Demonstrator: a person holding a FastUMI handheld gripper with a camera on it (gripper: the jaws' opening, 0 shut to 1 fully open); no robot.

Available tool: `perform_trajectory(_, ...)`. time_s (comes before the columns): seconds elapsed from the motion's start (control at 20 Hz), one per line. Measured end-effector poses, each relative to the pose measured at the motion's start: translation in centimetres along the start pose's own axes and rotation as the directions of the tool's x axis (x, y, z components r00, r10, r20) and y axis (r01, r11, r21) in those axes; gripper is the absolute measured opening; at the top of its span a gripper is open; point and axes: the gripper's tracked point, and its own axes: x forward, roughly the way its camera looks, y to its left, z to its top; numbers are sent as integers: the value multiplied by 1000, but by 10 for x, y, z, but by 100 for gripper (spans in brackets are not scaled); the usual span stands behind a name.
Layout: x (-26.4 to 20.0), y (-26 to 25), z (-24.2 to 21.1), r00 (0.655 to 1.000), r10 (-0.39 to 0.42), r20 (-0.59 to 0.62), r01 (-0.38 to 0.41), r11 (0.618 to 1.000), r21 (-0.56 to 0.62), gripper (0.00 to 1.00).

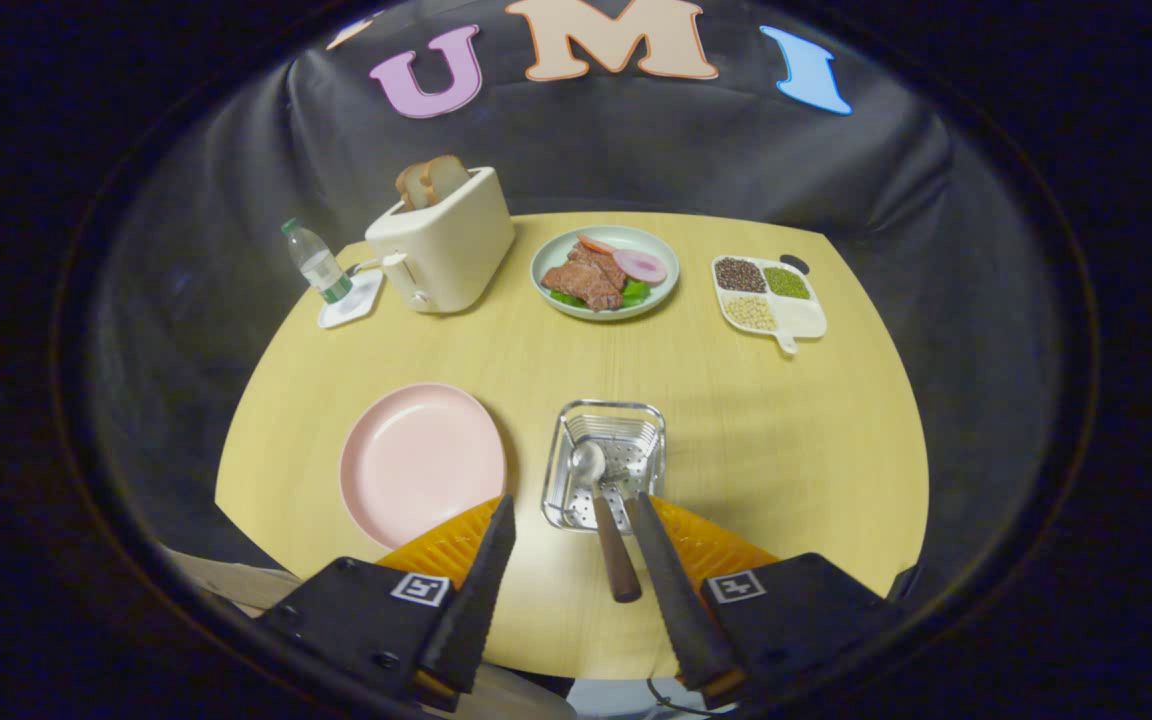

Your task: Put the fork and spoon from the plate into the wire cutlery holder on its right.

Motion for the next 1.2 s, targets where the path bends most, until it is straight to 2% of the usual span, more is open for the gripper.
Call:
perform_trajectory(0.25, -15, 17, 21, 992, 16, 122, -13, 1000, -25, 94)
perform_trajectory(0.5, -43, 39, 54, 947, 22, 321, -2, 998, -62, 97)
perform_trajectory(0.75, -77, 63, 82, 864, 22, 504, 13, 998, -66, 98)
perform_trajectory(1.05, -107, 81, 92, 787, 9, 616, 33, 998, -56, 97)
perform_trajectory(1.2, -123, 85, 94, 738, -7, 675, 32, 999, -25, 97)
